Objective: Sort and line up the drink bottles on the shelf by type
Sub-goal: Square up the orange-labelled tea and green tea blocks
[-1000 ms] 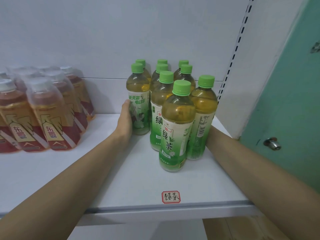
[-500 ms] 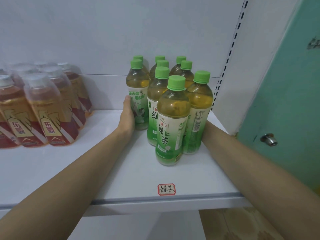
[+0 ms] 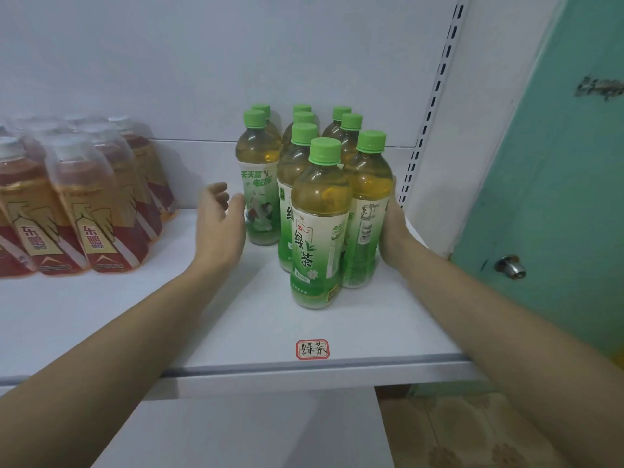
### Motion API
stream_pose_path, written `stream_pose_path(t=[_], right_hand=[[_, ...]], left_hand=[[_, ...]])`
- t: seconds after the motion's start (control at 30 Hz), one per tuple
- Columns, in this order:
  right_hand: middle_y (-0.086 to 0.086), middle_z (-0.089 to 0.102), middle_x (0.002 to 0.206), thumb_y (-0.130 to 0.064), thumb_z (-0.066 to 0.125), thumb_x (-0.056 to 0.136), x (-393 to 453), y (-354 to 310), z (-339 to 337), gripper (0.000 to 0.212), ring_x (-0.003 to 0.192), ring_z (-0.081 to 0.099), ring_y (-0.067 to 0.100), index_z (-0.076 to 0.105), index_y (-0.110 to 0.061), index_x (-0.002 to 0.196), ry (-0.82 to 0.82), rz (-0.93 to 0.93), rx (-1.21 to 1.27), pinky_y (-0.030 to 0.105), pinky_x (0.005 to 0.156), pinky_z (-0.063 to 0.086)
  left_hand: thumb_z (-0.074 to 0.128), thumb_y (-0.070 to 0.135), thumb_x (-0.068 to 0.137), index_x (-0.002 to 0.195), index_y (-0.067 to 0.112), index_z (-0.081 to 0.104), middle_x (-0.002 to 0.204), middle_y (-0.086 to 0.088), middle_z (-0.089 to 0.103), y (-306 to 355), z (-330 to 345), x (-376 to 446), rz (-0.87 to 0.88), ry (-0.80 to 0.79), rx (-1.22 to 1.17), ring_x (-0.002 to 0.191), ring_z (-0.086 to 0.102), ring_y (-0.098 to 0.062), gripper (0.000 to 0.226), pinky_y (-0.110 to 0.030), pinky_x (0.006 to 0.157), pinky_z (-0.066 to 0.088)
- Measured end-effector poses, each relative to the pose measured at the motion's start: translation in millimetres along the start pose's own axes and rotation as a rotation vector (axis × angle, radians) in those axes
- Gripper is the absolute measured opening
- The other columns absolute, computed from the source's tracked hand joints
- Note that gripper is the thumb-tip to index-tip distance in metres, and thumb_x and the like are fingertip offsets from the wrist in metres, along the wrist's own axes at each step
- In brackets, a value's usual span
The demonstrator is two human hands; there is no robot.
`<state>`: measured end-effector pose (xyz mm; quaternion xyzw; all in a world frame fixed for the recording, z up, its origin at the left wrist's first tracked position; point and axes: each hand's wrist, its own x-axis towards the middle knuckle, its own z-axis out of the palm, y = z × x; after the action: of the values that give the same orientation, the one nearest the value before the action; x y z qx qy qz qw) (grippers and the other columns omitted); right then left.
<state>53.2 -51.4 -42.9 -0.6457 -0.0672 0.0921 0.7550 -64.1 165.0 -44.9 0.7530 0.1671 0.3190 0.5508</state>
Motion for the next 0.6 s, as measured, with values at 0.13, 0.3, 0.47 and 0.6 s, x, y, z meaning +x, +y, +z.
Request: stream_pose_path(t=[0.13, 0.3, 0.47, 0.6], right_hand=[[0.008, 0.068, 0.116, -0.061, 0.022, 0.103, -41, 2, -23, 0.06, 0.109, 0.063, 0.024, 0.061, -0.019, 0.122, 0.096, -0.237, -0.18, 0.048, 0.099, 0.05], [-0.002, 0.058, 0.103, -0.051, 0.035, 0.099, -71, -48, -18, 0.04, 0.096, 0.056, 0.012, 0.055, -0.018, 0.111, 0.074, -0.769, -0.349, 0.027, 0.085, 0.046], [-0.01, 0.061, 0.101, -0.037, 0.036, 0.107, -57, -133, 16, 0.036, 0.095, 0.056, 0.005, 0.06, -0.012, 0.116, -0.135, -0.905, -0.752, 0.025, 0.088, 0.046], [-0.025, 0.055, 0.098, -0.039, 0.037, 0.108, -46, -180, 50, 0.035, 0.09, 0.052, -0.007, 0.062, -0.021, 0.125, -0.376, -0.638, -1.189, 0.016, 0.073, 0.039]], left_hand=[[0.062, 0.027, 0.087, 0.12, 0.023, 0.056, 0.108, 0.009, 0.066, 1, -14, -26, 0.256, -0.142, 0.106, 0.101, 0.063, -0.006, 0.033, -0.028, 0.079, 0.05], [0.076, 0.028, 0.086, 0.13, 0.026, 0.056, 0.112, 0.013, 0.068, 4, 3, -31, 0.25, -0.326, 0.139, 0.105, 0.065, -0.005, 0.048, -0.035, 0.088, 0.058], [0.079, 0.027, 0.085, 0.133, 0.022, 0.055, 0.113, 0.012, 0.07, 3, 9, -23, 0.196, -0.351, 0.155, 0.105, 0.067, -0.004, 0.054, -0.039, 0.095, 0.057], [0.075, 0.02, 0.089, 0.124, 0.021, 0.058, 0.11, 0.012, 0.067, 8, 12, -25, 0.236, -0.366, 0.173, 0.102, 0.064, -0.001, 0.039, -0.034, 0.095, 0.056]])
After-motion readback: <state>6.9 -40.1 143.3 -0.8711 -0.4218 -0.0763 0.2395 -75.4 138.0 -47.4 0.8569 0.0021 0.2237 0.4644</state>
